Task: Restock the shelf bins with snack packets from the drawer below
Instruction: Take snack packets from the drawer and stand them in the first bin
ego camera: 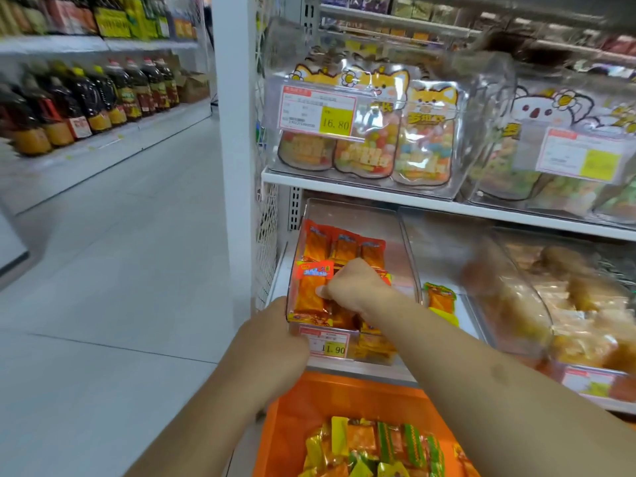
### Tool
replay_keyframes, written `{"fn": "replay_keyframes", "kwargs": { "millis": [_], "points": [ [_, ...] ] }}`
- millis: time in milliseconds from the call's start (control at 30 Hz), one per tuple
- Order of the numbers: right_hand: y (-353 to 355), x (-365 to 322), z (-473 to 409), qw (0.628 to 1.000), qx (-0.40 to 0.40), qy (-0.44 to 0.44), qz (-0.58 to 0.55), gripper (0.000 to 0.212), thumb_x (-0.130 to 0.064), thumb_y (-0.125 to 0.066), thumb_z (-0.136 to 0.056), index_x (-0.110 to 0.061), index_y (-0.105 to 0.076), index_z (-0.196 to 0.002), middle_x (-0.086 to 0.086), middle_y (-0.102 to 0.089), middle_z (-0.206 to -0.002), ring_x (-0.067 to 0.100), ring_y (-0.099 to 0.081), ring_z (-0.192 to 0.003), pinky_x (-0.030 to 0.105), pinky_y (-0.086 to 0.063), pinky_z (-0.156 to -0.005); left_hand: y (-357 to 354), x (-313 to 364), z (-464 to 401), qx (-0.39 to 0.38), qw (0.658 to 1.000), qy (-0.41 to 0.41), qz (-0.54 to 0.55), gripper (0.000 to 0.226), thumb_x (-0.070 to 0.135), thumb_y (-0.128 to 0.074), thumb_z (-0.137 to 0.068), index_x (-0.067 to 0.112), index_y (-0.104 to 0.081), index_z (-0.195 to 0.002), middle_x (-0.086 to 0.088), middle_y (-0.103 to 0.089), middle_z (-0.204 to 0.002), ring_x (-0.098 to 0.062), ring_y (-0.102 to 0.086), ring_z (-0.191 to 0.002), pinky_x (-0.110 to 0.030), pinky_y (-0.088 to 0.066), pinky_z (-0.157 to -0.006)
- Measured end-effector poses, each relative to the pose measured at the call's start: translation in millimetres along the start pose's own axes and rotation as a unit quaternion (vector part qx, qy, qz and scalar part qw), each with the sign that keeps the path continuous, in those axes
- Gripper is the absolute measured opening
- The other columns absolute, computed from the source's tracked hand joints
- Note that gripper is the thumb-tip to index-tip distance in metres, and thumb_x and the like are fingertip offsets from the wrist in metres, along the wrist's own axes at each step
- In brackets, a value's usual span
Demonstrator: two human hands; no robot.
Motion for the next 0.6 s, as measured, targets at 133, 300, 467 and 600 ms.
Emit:
{"fn": "replay_keyframes", "kwargs": {
  "millis": [133, 300, 467, 600],
  "points": [
    [-7, 0, -2, 0.995, 0.036, 0.032, 0.089, 0.019, -0.027, -0.08, -0.083, -0.01, -0.072, -0.089, 0.007, -0.074, -0.084, 0.022, -0.073, -0.076, 0.039, -0.063, -0.067, -4, -2, -2, 0.002, 1.0, -0.003, -0.01, 0.013, 0.038, -0.056, -0.1, 0.042, -0.055, -0.113, 0.017, -0.068, -0.1, -0.006, -0.067, -0.087, -0.031, -0.063, -0.076],
    [-6, -2, -2, 0.986, 0.076, 0.04, 0.141, 0.025, -0.036, -0.082, -0.08, -0.014, -0.071, -0.083, 0.002, -0.072, -0.08, 0.018, -0.071, -0.071, 0.033, -0.062, -0.06, -5, -3, -3, 0.003, 1.0, -0.001, -0.01, 0.018, 0.039, -0.058, -0.099, 0.043, -0.055, -0.116, 0.017, -0.067, -0.102, -0.006, -0.066, -0.089, -0.032, -0.063, -0.077],
    [-2, 0, 6, 0.983, 0.103, 0.056, 0.139, 0.033, -0.046, -0.085, -0.081, -0.019, -0.068, -0.092, -0.003, -0.071, -0.084, 0.015, -0.07, -0.074, 0.033, -0.063, -0.062, -7, -5, -4, -0.003, 1.0, 0.001, -0.004, 0.024, 0.04, -0.057, -0.101, 0.043, -0.051, -0.124, 0.02, -0.064, -0.102, -0.006, -0.066, -0.087, -0.022, -0.059, -0.068],
    [-3, -1, 11, 0.984, 0.072, 0.069, 0.144, 0.034, -0.043, -0.086, -0.082, -0.018, -0.07, -0.098, -0.001, -0.07, -0.089, 0.018, -0.07, -0.082, 0.04, -0.065, -0.075, -6, -4, -3, 0.001, 1.0, 0.0, -0.003, 0.026, 0.04, -0.057, -0.101, 0.044, -0.05, -0.126, 0.021, -0.062, -0.1, -0.006, -0.065, -0.087, -0.023, -0.06, -0.07]
  ]
}}
Point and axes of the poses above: each hand's wrist, its own z-axis away from the middle knuckle, its own y-axis out of the back of the hand, x = y × z, the point moved 5 cm from there along -z, towards the middle knuckle
